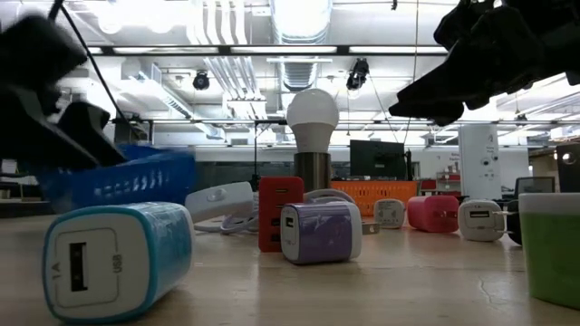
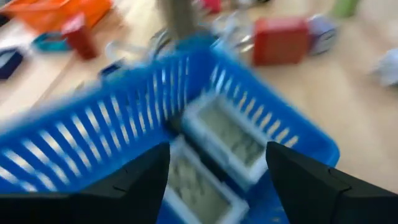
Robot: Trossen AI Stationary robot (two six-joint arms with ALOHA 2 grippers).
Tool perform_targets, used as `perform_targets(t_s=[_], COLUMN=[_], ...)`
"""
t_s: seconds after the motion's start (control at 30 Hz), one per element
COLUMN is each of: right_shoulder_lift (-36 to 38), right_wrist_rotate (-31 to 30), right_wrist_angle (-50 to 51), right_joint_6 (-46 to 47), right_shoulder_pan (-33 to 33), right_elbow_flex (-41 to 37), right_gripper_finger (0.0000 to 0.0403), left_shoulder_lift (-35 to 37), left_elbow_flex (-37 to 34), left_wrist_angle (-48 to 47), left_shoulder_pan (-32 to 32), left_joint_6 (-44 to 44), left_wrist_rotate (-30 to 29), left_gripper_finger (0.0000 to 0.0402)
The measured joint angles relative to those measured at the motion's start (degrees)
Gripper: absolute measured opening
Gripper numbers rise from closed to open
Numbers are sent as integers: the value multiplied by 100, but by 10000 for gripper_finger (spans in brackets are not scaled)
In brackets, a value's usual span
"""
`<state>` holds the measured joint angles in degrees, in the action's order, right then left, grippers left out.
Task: Pick & Place Office items
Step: Move the bottom left blue bin to the left side of the orange bin
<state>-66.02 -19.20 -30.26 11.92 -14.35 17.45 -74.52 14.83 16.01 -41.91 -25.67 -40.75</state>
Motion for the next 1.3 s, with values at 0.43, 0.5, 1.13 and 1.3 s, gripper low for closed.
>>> perform_targets(t_s=[0.43,0.5,1.13,1.3], right_shoulder_lift=[-555,-605,-1883,-2518], right_wrist_rotate=[154,164,468,548], right_wrist_angle=[0,15,351,384], right_joint_6=[83,66,-49,-309], right_shoulder_pan=[1,0,-37,-64], right_elbow_flex=[268,357,1737,2687], right_gripper_finger=[228,228,227,199], left_shoulder_lift=[155,234,387,372], left_elbow_flex=[-415,-253,-982,-1129], left_wrist_angle=[1440,1464,1576,1616], left_shoulder_pan=[22,31,479,507], left_joint_6=[30,375,-815,-1110], left_wrist_rotate=[-1311,-1422,-2878,-3150], left_gripper_finger=[270,270,270,270])
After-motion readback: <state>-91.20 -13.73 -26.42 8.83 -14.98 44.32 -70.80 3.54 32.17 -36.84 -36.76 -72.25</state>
